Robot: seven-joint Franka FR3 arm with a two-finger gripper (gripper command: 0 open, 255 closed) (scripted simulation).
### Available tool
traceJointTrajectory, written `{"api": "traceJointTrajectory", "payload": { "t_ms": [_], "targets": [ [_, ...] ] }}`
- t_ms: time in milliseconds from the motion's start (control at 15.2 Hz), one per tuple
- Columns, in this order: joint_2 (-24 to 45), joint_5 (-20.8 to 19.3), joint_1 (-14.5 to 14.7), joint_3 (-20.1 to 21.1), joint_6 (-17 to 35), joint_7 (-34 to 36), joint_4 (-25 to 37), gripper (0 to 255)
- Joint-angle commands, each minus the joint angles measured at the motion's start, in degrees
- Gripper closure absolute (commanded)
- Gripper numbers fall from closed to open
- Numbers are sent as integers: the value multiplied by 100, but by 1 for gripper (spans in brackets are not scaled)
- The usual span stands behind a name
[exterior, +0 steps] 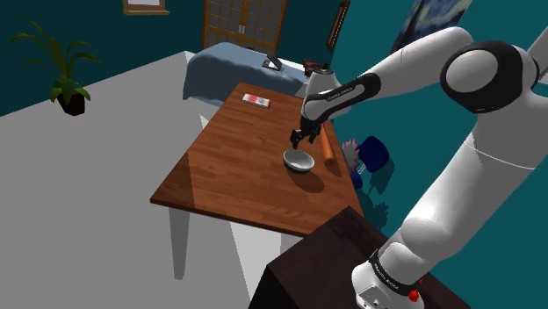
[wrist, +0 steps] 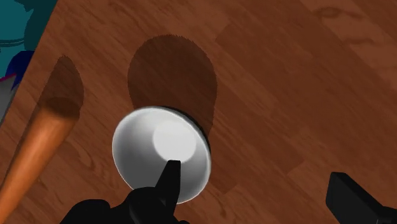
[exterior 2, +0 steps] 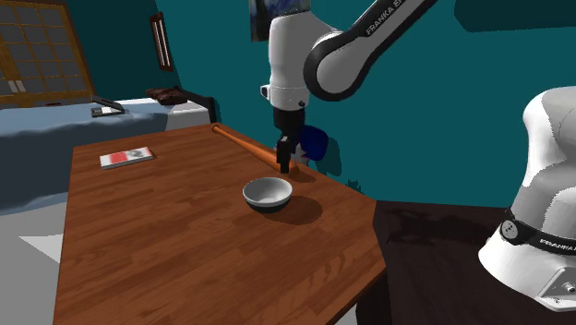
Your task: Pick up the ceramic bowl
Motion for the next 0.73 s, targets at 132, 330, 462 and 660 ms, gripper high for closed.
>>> {"api": "traceJointTrajectory", "payload": {
  "t_ms": [132, 330, 462, 660],
  "targets": [
    [926, -10, -91, -69, 324, -27, 572, 0],
    [1596, 5, -153, -99, 488, -37, 1049, 0],
    [2043, 23, -199, -113, 563, -50, 1402, 0],
    [2719, 60, -274, -125, 624, -77, 1988, 0]
  ]
}}
